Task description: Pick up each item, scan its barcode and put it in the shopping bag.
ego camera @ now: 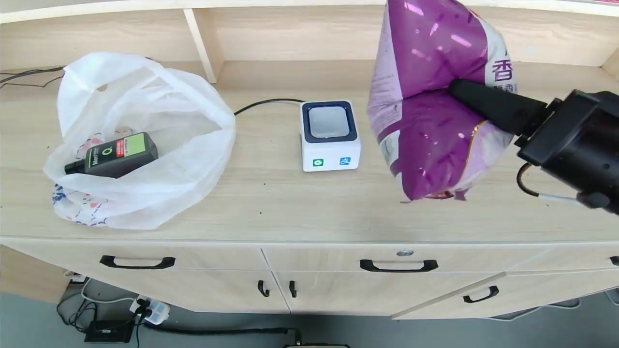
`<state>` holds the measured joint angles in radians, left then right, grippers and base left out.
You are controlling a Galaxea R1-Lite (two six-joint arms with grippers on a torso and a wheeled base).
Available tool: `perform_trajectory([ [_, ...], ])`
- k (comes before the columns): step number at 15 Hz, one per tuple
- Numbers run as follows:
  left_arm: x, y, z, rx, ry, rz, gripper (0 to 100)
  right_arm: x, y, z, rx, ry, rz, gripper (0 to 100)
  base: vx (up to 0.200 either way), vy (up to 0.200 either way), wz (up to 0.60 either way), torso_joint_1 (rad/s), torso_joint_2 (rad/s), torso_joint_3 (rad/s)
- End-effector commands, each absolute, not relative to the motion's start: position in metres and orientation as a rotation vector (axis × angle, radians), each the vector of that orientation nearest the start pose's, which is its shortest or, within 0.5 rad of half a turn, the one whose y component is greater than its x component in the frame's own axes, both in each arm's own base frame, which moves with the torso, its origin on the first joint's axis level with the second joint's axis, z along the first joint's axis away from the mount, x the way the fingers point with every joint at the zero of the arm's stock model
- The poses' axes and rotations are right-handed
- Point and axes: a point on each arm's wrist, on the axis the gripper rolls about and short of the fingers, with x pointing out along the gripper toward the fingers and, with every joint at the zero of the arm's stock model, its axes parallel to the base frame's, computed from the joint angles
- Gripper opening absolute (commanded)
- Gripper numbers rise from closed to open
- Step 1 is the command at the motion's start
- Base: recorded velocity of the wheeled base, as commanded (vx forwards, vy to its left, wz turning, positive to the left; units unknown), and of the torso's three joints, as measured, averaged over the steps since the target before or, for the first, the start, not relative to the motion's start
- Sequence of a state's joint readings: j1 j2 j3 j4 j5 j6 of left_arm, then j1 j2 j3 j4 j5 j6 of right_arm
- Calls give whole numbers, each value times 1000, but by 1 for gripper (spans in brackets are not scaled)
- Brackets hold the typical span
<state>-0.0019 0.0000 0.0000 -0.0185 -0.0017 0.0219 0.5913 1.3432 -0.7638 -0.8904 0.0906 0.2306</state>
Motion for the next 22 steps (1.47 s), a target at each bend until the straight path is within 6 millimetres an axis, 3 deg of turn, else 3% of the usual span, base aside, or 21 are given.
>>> perform_trajectory([
  [1, -23, 0, 77, 20, -17, -3, 100, 204, 101, 302, 9, -307, 424, 0, 0, 0, 0, 0, 0, 0],
  [3, -23, 0, 78, 21, -18, -3, 100, 203, 126, 301, -111, -327, 456, 0, 0, 0, 0, 0, 0, 0],
  [5, -23, 0, 77, 21, -17, -3, 100, 198, 143, 301, -104, -320, 447, 0, 0, 0, 0, 0, 0, 0],
  [7, -23, 0, 77, 21, -17, -3, 100, 200, 144, 307, -163, -351, 435, 0, 0, 0, 0, 0, 0, 0],
  [10, -23, 0, 77, 21, -17, -3, 100, 202, 145, 308, -177, -357, 421, 0, -200, 200, 0, 7, 2, 2],
  [13, -23, 0, 77, 23, -17, -3, 100, 204, 144, 306, -163, -346, 418, 0, 0, 200, 0, -1, 7, 4],
  [17, -23, 0, 77, 23, -18, -3, 100, 224, 152, 303, -168, -351, 395, 0, 50, 200, 0, -2, -1, 5],
  [22, -23, 0, 77, 21, -17, -3, 100, 241, 153, 306, -237, -413, 340, 0, 80, 0, 0, 1, 3, 3],
])
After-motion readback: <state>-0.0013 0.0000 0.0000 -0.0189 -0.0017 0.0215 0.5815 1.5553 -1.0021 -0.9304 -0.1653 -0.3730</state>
